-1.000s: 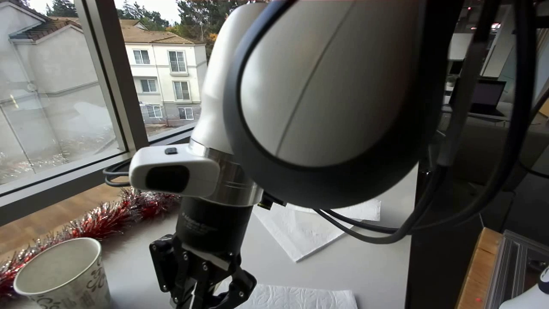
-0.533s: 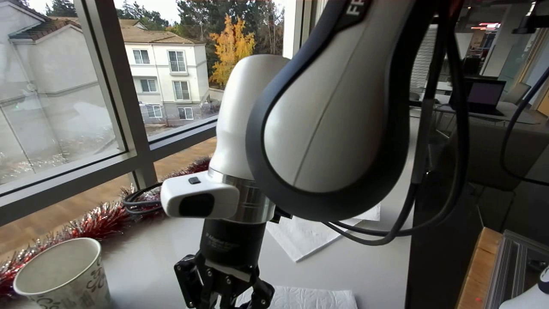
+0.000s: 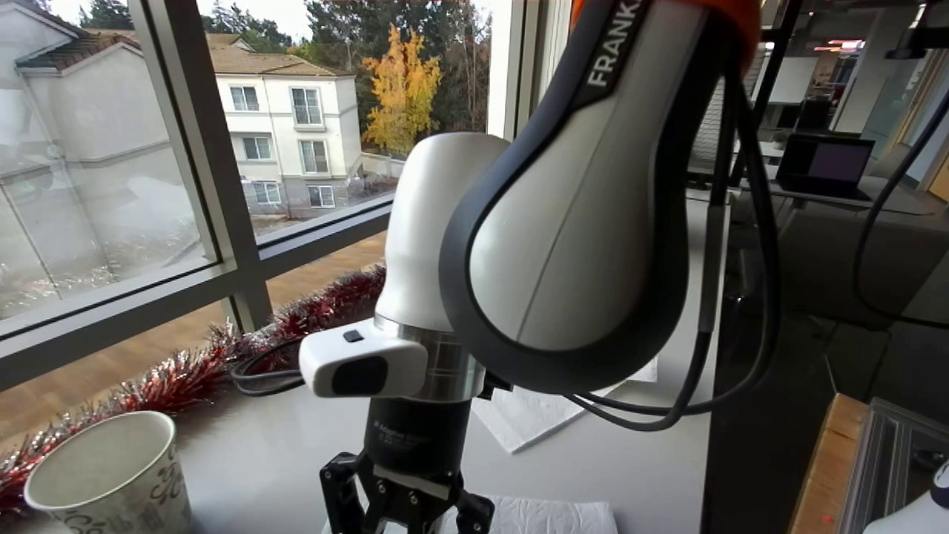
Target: Transfer a spoonful of contents from the bowl into the cup
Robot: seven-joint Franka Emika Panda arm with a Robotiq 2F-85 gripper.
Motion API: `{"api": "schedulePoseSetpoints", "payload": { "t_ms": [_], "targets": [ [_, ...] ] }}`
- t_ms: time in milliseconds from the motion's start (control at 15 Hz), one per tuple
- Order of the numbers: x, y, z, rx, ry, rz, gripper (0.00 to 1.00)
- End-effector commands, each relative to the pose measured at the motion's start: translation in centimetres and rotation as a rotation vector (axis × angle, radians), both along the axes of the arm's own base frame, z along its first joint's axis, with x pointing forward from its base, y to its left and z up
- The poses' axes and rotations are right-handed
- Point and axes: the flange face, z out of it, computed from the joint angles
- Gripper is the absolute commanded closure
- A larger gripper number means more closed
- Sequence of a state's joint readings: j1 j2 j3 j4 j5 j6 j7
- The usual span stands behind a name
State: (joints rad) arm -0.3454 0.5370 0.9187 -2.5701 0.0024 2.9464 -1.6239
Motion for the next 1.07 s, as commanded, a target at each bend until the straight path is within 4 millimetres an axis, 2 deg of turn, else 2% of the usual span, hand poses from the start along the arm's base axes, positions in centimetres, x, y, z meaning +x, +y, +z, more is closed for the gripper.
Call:
{"api": "schedulePoseSetpoints", "payload": {
  "t_ms": [0, 200, 267, 333, 533, 667, 733, 867, 1000],
  "targets": [
    [-0.7, 0.3, 2.8, -0.035, -0.033, -0.035, 0.32],
    [-0.8, -1.2, 5.2, -0.117, -0.088, -0.151, 0.12],
    [-0.8, -2.1, 5.7, -0.145, -0.097, -0.182, 0.04],
    [-0.7, -3.4, 6.1, -0.169, -0.110, -0.219, 0.01],
    [-0.1, -6.4, 6.8, -0.228, -0.109, -0.348, 0.00],
    [1.1, -8.6, 7.2, -0.243, -0.117, -0.446, 0.00],
    [0.9, -6.8, 6.9, -0.175, -0.098, -0.364, 0.00],
    [1.5, -8.4, 7.1, -0.199, -0.110, -0.414, 0.00],
    [1.6, -8.6, 7.2, -0.205, -0.114, -0.425, 0.00]
  ]
}}
